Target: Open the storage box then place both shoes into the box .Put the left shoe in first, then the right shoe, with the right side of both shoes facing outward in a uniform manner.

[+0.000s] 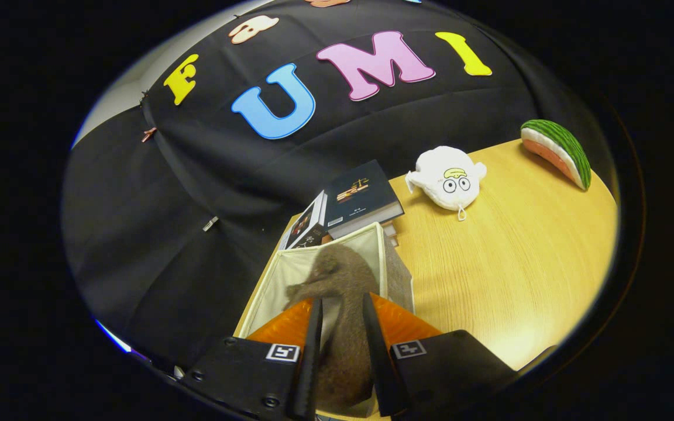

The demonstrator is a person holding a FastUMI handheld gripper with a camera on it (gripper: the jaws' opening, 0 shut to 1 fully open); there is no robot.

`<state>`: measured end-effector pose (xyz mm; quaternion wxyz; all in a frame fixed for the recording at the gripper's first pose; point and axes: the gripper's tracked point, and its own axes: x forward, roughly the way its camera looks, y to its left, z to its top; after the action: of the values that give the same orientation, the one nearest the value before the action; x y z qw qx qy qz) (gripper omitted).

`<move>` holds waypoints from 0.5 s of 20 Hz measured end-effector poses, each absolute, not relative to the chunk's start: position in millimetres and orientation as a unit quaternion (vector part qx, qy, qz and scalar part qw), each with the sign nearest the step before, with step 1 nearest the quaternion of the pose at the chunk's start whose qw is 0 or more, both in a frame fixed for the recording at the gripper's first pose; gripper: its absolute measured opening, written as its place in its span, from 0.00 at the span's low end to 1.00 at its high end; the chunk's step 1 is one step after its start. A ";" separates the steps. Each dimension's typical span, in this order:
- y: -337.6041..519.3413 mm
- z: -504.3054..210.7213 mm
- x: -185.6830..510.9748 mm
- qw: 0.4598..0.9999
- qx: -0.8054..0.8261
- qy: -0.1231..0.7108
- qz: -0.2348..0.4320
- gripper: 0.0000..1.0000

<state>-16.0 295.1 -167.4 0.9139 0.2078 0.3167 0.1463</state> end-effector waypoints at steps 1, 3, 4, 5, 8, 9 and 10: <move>296.9 -162.4 -18.5 0.914 0.215 0.311 0.151 0.53; 295.5 -133.2 -17.3 0.921 0.223 0.273 0.162 0.73; 291.0 -122.1 -18.1 0.928 0.216 0.255 0.164 0.83; 281.2 -108.5 -20.6 0.937 0.204 0.232 0.165 0.93; 248.1 -70.7 -30.4 0.958 0.176 0.159 0.160 0.98; 233.6 -62.4 -34.1 0.964 0.169 0.137 0.152 0.98; 217.2 -55.8 -36.6 0.970 0.160 0.118 0.142 0.98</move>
<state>-36.6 217.2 -55.8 0.9697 0.1597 0.1176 0.1424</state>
